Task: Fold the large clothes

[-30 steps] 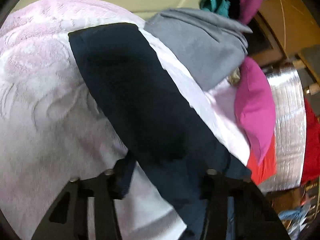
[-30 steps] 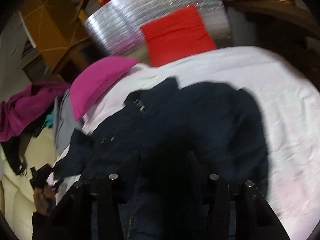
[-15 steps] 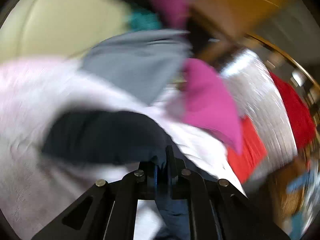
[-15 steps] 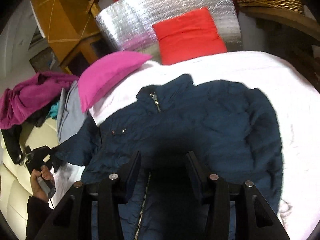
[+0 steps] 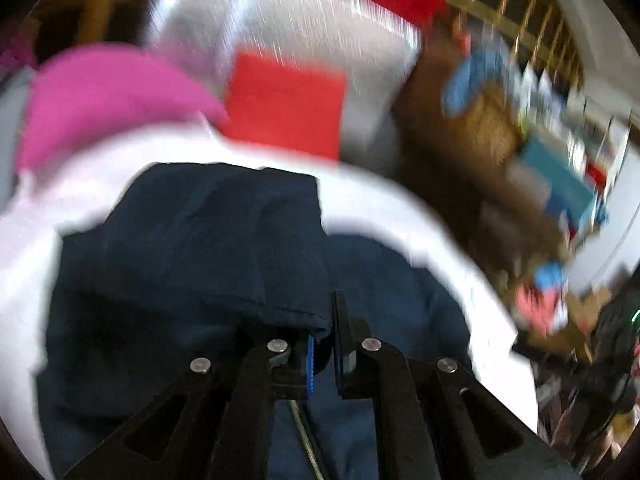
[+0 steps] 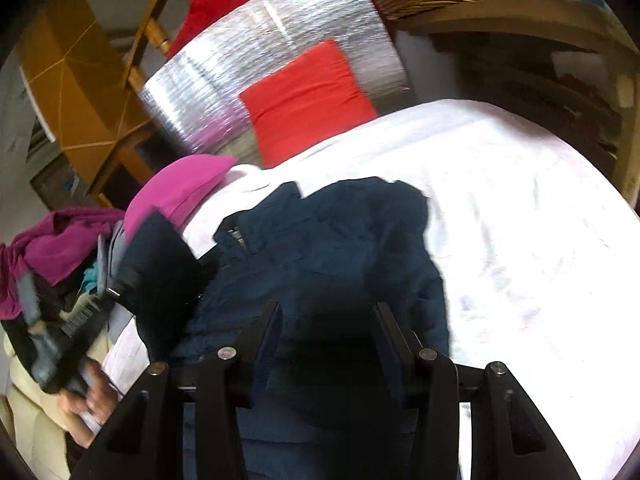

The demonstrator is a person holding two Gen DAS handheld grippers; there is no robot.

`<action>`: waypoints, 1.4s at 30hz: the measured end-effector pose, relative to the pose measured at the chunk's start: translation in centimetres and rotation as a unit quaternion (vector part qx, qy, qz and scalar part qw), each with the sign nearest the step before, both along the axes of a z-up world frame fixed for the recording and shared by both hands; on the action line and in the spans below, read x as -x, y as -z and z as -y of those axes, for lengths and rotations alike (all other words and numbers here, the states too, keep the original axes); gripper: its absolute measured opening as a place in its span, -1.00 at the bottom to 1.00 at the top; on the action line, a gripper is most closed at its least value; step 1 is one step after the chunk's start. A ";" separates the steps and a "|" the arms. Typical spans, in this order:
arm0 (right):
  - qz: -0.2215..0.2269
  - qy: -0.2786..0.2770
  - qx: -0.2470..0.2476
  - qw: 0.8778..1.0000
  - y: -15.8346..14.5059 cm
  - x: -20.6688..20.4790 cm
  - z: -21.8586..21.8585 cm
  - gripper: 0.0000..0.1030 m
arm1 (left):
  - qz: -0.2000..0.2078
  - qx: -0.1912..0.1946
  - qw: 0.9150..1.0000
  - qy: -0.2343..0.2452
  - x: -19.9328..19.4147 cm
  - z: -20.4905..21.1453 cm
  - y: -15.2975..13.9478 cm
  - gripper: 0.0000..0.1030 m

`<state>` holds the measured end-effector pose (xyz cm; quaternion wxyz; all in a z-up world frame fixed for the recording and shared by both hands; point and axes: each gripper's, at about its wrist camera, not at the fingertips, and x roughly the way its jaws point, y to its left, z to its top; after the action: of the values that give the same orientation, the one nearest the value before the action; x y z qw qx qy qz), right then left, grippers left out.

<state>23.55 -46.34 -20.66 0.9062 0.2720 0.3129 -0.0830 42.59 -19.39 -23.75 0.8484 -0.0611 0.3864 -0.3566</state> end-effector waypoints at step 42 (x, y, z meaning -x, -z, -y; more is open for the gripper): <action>-0.001 0.029 -0.174 0.984 6.1 -8.8 1.5 0.73 | -0.167 -0.100 0.958 -0.211 -5.3 -15.8 5.1 0.44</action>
<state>32.37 -47.85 -26.79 0.8418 0.4345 0.3158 -0.0538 47.88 -3.64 -28.81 0.8296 -0.1152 0.5345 -0.1135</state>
